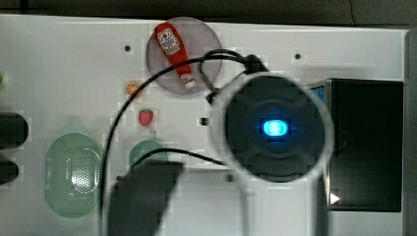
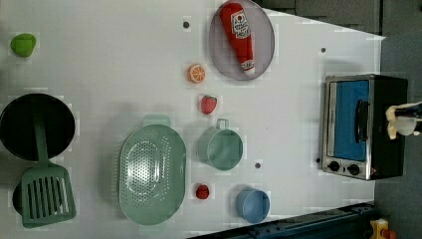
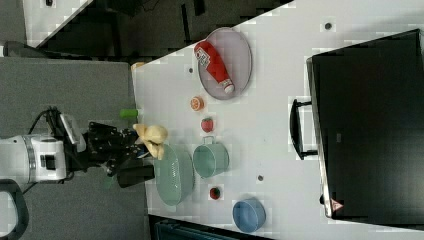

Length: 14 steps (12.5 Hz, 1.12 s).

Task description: Pick banana from table and place on oven.

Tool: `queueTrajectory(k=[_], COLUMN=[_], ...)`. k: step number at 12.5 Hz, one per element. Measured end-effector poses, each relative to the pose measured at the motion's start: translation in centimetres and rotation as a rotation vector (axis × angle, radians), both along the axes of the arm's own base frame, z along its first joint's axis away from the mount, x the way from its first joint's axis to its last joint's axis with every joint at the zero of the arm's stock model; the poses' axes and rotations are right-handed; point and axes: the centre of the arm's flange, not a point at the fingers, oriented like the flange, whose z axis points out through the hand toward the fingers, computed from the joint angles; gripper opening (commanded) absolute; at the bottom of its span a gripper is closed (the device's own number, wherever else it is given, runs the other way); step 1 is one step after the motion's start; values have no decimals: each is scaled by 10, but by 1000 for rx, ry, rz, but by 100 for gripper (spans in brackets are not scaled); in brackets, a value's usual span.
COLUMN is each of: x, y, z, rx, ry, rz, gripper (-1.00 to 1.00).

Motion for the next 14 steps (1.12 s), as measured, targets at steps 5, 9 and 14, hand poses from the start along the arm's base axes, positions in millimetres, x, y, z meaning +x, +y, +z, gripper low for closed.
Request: queueTrajectory(k=[5, 9, 14], x=[20, -9, -60], y=[-149, -277, -376], z=[-43, -109, -159], rx=[9, -17, -89], ry=[47, 91, 174], rz=[42, 56, 63], gripper=[-50, -50, -24])
